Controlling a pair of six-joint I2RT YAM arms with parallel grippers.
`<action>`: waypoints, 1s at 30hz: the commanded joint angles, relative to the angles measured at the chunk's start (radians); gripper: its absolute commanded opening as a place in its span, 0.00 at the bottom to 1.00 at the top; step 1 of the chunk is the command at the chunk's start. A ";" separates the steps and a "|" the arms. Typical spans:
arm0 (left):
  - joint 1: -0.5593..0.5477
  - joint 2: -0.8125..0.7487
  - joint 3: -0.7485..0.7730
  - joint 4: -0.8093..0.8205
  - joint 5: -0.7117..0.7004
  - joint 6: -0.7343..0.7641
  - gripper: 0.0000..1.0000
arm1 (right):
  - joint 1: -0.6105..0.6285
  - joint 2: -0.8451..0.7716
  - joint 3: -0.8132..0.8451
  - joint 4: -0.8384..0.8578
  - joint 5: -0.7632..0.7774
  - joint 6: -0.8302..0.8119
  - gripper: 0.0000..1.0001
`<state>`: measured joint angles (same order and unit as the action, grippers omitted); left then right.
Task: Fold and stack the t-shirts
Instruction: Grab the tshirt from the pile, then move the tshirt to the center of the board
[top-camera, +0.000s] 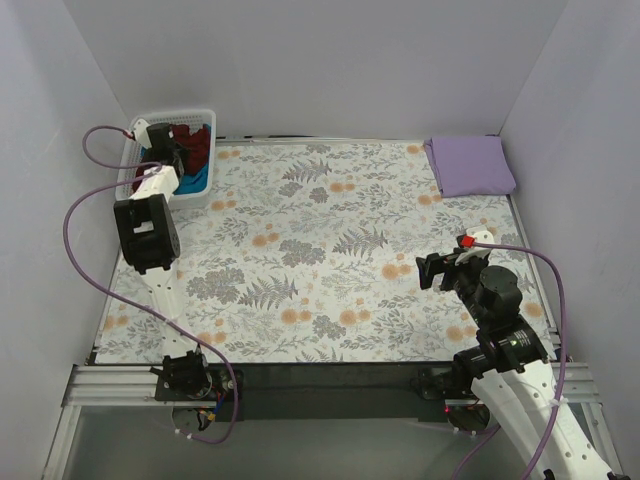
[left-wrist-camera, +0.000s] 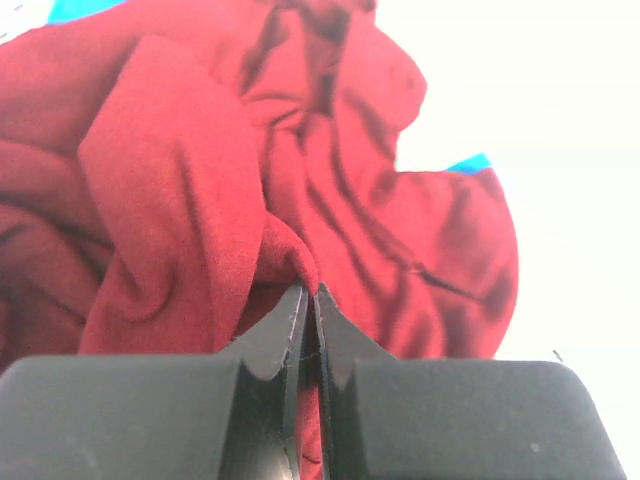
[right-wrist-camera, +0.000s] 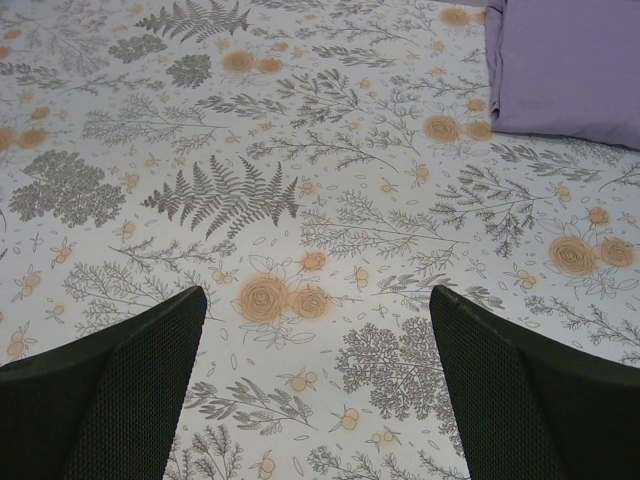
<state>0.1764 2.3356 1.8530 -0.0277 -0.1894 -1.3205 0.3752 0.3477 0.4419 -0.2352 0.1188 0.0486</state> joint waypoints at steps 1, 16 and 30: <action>-0.003 -0.150 -0.001 0.071 0.042 -0.019 0.00 | 0.005 -0.003 0.008 0.034 -0.021 -0.007 0.98; -0.277 -0.447 0.194 0.120 0.329 -0.042 0.00 | 0.004 -0.033 0.009 0.036 -0.008 -0.007 0.98; -0.575 -0.674 0.151 0.112 0.578 0.085 0.00 | 0.007 -0.062 0.021 0.027 0.039 -0.004 0.98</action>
<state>-0.4278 1.7962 2.1109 0.0734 0.3435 -1.3075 0.3756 0.3008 0.4419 -0.2363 0.1219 0.0486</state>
